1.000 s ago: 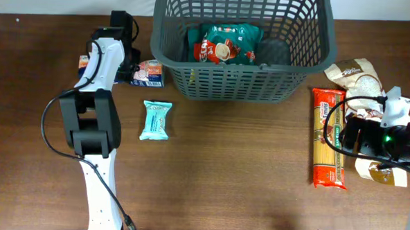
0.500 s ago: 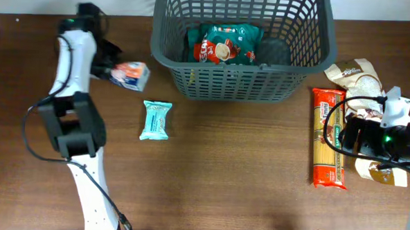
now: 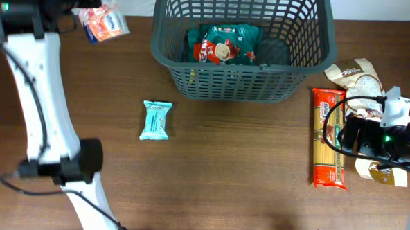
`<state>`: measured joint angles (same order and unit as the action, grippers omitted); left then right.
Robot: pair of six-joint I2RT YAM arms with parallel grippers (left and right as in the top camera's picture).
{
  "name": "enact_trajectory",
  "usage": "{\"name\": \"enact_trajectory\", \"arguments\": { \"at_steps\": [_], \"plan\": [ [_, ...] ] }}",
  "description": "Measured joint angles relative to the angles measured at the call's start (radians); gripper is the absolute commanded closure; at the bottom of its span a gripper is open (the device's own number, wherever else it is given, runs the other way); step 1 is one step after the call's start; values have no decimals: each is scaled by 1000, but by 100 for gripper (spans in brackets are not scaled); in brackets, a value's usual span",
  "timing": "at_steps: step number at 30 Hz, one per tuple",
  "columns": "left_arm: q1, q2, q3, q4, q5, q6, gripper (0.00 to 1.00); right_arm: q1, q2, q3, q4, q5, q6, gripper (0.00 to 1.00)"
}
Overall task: Pack container
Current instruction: 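Carry the tissue box with the left gripper and release it into the basket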
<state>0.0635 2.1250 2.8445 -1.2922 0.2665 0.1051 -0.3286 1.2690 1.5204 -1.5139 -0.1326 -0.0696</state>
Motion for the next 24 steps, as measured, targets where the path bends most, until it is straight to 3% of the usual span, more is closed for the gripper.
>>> {"name": "enact_trajectory", "arguments": {
  "at_steps": [6, 12, 17, 24],
  "plan": [
    [-176, -97, 30, 20, 39, 431, 98, 0, 0, 0, 0, 0, 3, 1],
    [-301, -57, -9, 81, 40, 735, 98, 0, 0, 0, -1, 0, 3, 1],
    [-396, 12, -32, 139, 41, 878, 98, 0, 0, 0, -6, 0, 3, 1],
    [-476, 136, -33, 207, 41, 953, 98, 0, 0, 0, -32, 0, 6, 1]
  ]
}}
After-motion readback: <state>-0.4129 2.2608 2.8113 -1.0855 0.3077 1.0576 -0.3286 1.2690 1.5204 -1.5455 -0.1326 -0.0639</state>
